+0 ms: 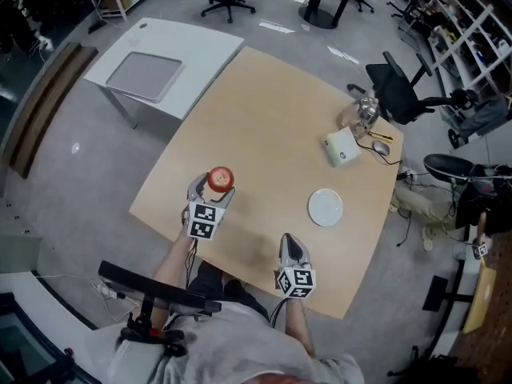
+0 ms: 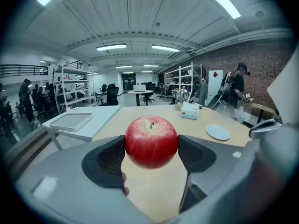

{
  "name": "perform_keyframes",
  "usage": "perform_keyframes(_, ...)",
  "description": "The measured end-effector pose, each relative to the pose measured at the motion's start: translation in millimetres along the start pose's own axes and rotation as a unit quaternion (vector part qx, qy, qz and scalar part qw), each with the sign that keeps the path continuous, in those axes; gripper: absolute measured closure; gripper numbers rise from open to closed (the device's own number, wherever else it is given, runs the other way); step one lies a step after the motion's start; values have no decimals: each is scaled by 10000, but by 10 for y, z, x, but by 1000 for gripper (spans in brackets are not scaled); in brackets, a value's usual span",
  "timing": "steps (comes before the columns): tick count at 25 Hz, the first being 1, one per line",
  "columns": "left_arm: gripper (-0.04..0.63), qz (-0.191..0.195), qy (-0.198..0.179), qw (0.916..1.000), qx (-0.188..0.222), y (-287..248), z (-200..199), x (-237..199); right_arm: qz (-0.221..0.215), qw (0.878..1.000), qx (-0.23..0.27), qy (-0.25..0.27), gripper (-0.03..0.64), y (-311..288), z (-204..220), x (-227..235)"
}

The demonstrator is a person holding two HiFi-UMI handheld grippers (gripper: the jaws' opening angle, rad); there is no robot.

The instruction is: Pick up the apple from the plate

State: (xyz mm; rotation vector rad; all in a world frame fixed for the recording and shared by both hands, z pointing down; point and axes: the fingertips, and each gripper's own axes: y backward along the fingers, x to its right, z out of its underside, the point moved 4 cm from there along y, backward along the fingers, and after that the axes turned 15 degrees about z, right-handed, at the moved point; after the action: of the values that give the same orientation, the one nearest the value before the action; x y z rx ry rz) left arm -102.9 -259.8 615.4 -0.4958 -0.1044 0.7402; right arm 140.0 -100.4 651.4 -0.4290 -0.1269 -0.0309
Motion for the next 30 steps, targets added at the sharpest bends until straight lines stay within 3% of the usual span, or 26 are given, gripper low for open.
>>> perform_keyframes(12, 218, -219, 288, 9993, -129, -73, 213, -1030, -194, 9994, -212, 170, 611, -759, -112, -597)
perform_keyframes(30, 216, -362, 322, 9978, -451, -525, 446, -1917, -36, 9985, -527, 141, 611, -1367, -218, -863)
